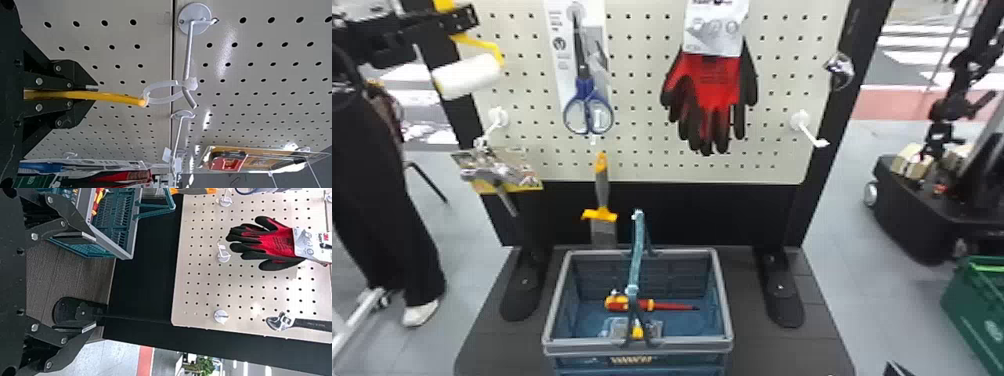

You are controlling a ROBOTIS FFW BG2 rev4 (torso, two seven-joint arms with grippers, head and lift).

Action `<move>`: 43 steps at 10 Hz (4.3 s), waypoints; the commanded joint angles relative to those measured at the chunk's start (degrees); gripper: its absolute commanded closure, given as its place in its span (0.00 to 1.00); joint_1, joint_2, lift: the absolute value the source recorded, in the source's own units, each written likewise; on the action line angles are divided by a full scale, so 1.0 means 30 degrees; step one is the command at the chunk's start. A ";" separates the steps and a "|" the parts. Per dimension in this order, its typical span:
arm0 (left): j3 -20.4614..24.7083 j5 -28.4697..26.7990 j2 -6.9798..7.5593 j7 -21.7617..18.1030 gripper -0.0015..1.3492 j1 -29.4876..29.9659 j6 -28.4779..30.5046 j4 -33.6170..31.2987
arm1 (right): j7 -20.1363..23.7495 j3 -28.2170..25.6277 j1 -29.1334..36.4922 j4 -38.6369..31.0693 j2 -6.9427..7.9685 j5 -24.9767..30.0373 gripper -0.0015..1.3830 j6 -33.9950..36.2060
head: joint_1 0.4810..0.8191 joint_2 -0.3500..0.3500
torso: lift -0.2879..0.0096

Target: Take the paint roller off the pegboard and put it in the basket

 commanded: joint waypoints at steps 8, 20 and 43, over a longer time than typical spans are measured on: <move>0.0339 -0.0338 -0.0022 0.0116 0.85 0.0165 -0.0171 -0.0844 | 0.0000 -0.0029 0.0126 -0.0063 0.0000 -0.0034 0.36 0.0000 | 0.20 0.50 | 0.63; 0.5261 0.2884 -0.2132 0.3515 0.85 0.9147 -0.1988 -1.0782 | 0.0000 -0.0059 0.0249 -0.0110 -0.0029 -0.0092 0.36 0.0088 | 0.20 0.50 | 0.63; -0.1096 0.9535 -0.7786 0.7206 0.90 1.3864 -0.7144 -0.0610 | 0.0059 0.0088 0.0044 0.0219 -0.0117 -0.0297 0.36 0.0000 | 0.20 0.50 | 0.63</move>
